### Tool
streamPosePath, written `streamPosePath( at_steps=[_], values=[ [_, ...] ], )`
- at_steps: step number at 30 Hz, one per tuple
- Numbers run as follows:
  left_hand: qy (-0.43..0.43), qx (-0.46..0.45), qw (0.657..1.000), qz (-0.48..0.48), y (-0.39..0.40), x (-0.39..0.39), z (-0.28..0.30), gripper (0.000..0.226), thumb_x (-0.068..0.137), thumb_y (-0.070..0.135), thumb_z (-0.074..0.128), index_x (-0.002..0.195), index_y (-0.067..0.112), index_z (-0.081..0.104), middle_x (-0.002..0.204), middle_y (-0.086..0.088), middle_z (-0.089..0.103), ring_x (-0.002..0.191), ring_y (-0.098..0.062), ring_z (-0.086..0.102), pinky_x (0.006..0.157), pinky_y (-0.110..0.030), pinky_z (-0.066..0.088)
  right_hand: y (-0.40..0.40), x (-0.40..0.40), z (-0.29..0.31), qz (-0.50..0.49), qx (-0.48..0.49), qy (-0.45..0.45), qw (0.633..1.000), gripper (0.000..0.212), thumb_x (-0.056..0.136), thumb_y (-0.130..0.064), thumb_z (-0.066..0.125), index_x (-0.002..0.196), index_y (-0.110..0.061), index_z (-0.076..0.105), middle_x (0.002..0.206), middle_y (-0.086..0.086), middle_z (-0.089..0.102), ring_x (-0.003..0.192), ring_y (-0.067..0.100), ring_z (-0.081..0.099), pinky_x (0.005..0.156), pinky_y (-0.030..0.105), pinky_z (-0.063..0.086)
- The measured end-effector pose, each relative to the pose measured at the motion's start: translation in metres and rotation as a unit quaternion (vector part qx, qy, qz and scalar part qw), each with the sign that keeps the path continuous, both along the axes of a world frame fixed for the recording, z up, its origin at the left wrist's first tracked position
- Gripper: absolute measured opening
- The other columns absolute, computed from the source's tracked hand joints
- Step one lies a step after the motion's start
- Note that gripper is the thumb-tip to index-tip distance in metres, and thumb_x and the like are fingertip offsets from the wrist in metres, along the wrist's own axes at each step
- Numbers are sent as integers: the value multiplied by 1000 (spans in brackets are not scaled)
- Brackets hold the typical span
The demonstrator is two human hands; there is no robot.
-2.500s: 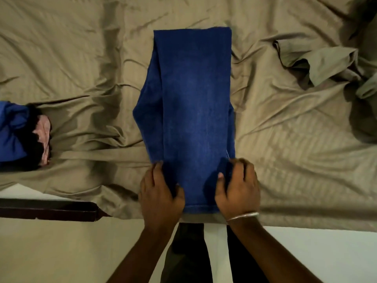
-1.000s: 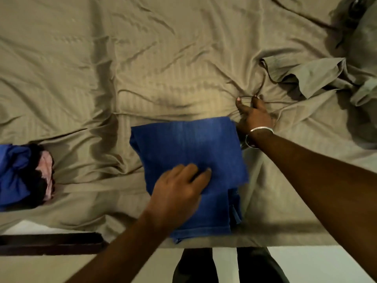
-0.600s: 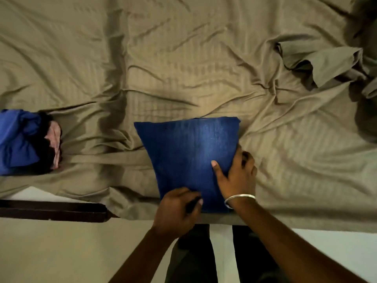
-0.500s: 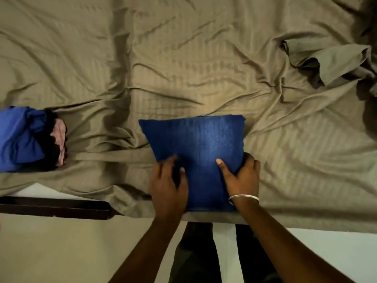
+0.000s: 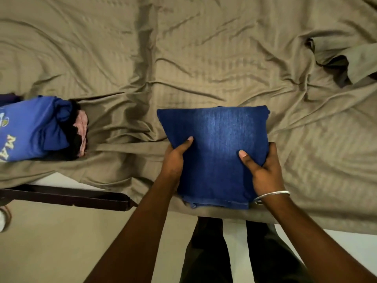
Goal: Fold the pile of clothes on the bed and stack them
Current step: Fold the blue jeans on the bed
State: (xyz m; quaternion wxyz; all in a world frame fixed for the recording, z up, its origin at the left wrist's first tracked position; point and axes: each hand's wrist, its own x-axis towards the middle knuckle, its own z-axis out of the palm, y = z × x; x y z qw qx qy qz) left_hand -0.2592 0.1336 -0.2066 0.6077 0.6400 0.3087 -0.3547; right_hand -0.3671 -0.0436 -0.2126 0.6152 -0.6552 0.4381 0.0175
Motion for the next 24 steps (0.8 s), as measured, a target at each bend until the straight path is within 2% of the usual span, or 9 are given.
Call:
streamPosePath(
  at_steps=[4, 9, 11, 13, 15, 17, 19, 22, 24],
  values=[
    [-75, 40, 996, 39, 26, 30, 24, 37, 86, 25, 72, 121, 13, 65, 109, -3, 74, 99, -22, 71, 85, -35, 57, 30, 25, 19, -9, 20, -67, 998, 40, 77, -30, 82, 94, -29, 46, 88, -28, 67, 84, -3, 65, 72, 17, 50],
    [-113, 117, 986, 28, 81, 88, 55, 21, 91, 33, 65, 103, 17, 69, 96, 0, 75, 80, -17, 70, 68, -28, 52, 94, 79, 14, -13, 61, -103, 993, 38, 76, -35, 80, 92, -27, 46, 83, -14, 69, 78, 7, 67, 73, 33, 55],
    [-134, 143, 980, 32, 98, 102, 57, 5, 94, 28, 62, 96, 23, 60, 94, 4, 69, 75, -9, 65, 66, -23, 49, 119, 93, -2, 3, 73, -88, 993, 40, 75, -42, 79, 92, -28, 47, 86, -8, 69, 78, 12, 67, 73, 39, 56],
    [-151, 200, 968, -3, 115, 106, 49, 17, 98, 19, 57, 107, 27, 45, 89, 12, 54, 70, 7, 59, 62, -11, 45, 137, 93, -24, 46, 82, -43, 995, 43, 74, -43, 81, 95, -30, 46, 92, -6, 68, 85, 17, 67, 80, 44, 56],
    [-140, 274, 948, -84, 139, 100, 31, 26, 97, 24, 59, 121, 18, 55, 105, 1, 63, 100, -11, 65, 76, -19, 44, 147, 83, -41, 91, 102, -6, 991, 53, 72, -34, 86, 106, -29, 45, 100, -12, 64, 96, 18, 66, 86, 40, 55],
    [-112, 339, 918, -171, 155, 86, 14, 42, 97, 36, 58, 129, 9, 55, 128, -11, 62, 120, -32, 56, 88, -30, 38, 147, 69, -47, 127, 118, -7, 985, 68, 69, -23, 89, 119, -25, 44, 109, -18, 61, 101, 5, 63, 84, 22, 54],
    [-122, 350, 908, -193, 163, 73, 2, 45, 99, 40, 52, 133, 12, 52, 134, -12, 59, 123, -34, 53, 92, -31, 37, 144, 61, -50, 147, 121, -21, 981, 77, 67, -19, 90, 126, -25, 43, 115, -18, 61, 102, -4, 61, 81, 15, 52],
    [-164, 363, 897, -191, 156, 59, 2, 43, 101, 33, 51, 137, 11, 48, 138, -11, 55, 127, -32, 50, 95, -31, 36, 140, 61, -50, 170, 113, -26, 979, 75, 68, -21, 90, 126, -29, 43, 114, -19, 62, 102, -3, 61, 81, 15, 52],
    [-199, 414, 863, -212, 150, 55, 4, 52, 97, 30, 56, 143, 11, 40, 145, -13, 46, 132, -34, 44, 105, -41, 36, 136, 65, -49, 189, 105, -22, 976, 72, 69, -26, 89, 125, -27, 44, 111, -17, 63, 99, -3, 62, 80, 16, 51]
  ],
)
